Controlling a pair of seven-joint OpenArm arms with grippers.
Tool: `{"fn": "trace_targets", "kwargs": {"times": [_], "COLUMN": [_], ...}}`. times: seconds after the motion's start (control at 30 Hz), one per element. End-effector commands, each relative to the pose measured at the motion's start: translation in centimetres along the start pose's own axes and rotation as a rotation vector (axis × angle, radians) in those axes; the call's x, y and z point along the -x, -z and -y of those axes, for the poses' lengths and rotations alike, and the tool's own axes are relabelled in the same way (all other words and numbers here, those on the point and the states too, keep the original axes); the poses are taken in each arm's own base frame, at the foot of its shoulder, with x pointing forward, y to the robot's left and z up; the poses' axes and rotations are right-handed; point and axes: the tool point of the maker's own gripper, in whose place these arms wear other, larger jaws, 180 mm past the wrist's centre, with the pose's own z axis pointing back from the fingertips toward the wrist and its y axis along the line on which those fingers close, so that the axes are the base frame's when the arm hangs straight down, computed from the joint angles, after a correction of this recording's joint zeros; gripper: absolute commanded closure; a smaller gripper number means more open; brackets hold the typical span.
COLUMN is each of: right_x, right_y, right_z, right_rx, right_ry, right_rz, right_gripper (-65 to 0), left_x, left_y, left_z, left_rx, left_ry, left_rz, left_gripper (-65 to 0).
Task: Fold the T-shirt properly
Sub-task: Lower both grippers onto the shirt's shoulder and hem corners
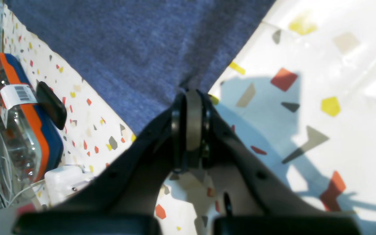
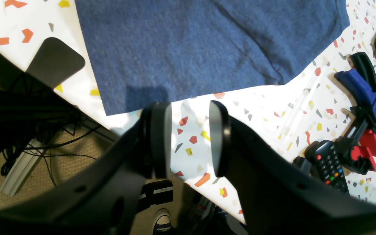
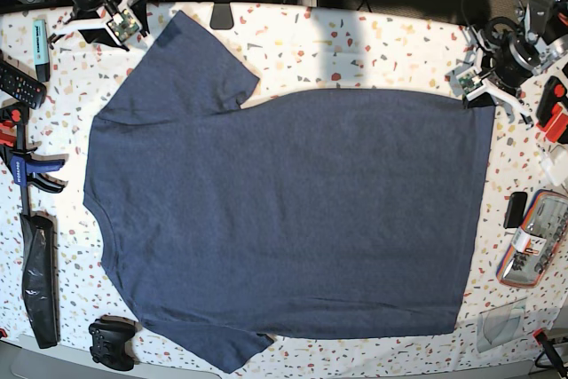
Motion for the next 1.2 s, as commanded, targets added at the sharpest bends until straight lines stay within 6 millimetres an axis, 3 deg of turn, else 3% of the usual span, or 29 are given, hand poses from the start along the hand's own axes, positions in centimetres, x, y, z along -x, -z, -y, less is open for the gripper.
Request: {"fn": "trace_targets", "kwargs": {"times": [0.0, 0.23, 0.53, 0.67, 0.93, 1.17], "right_x": [-0.9, -1.4, -2.4, -1.2, 2.2, 2.3], "right_y": [-0.3, -0.3, 0.4, 1.4, 3.8, 7.1], "right_z": [0.4, 0.5, 2.1, 2.5, 4.3, 4.0], "right_rx": [0.016, 0.018, 0.003, -0.037, -0.047, -0.079], "right_ry": [-0.006, -0.013, -0.124, -0.182, -0.382, -0.483], "right_rz": [0.037, 0.063, 0.108, 0.045, -0.071, -0.069], "right_gripper": [-19.7, -19.7, -21.1, -39.1, -39.8, -38.9], "left_x": [1.7, -0.8, -0.7, -0.7, -0.7, -0.8], "left_y": [-0.3, -0.3, -0.3, -0.3, -0.3, -0.3], "left_z": [0.8, 0.7, 0.8, 0.7, 0.8, 0.8], "left_rx": [0.044, 0.048, 0.049, 0.049, 0.050, 0.050], "left_ry": [0.025, -0.121, -0.126, -0.126, -0.127, -0.129], "left_rz": [-0.071, 0.064, 0.059, 0.060, 0.060, 0.062], "left_gripper": [0.0, 0.0, 0.0, 0.0, 0.0, 0.0]}}
